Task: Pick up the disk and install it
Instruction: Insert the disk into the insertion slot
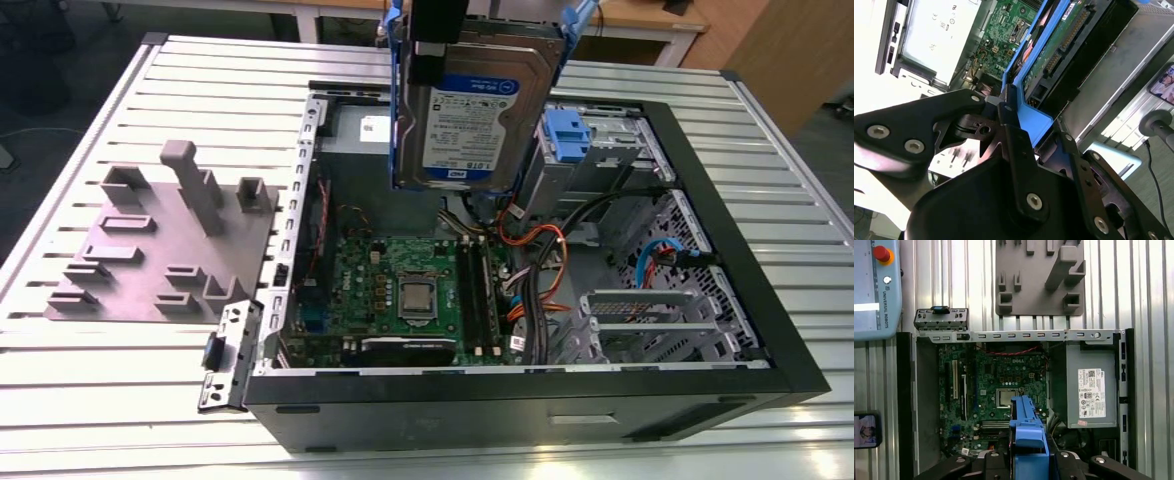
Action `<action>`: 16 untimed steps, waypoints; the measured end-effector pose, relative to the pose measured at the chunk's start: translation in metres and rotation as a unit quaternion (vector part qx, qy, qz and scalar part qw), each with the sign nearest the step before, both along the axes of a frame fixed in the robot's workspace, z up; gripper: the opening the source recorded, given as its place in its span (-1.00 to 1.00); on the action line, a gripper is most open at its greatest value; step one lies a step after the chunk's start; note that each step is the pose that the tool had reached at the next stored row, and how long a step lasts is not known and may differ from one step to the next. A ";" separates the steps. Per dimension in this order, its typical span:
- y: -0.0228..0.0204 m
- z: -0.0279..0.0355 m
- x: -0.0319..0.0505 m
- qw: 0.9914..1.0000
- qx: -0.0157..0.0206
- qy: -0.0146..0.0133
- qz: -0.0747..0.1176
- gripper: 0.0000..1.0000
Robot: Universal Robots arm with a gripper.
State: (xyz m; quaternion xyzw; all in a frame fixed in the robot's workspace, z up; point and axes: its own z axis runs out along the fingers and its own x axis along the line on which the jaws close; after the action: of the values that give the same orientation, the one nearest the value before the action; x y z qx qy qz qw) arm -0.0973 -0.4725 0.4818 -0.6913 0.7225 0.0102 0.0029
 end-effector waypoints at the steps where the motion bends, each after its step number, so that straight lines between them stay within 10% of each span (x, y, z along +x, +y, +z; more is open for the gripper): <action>1: -0.0007 0.0000 0.0000 1.000 0.000 0.000 0.000 -0.26; 11: -0.0138 0.0000 0.0006 1.000 0.000 0.000 0.000 -0.26; 16: -0.0174 -0.0002 0.0147 1.000 0.000 0.000 0.000 -0.26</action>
State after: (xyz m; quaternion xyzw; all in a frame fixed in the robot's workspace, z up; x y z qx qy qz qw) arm -0.0826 -0.4899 0.4816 -0.6913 0.7225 0.0100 0.0027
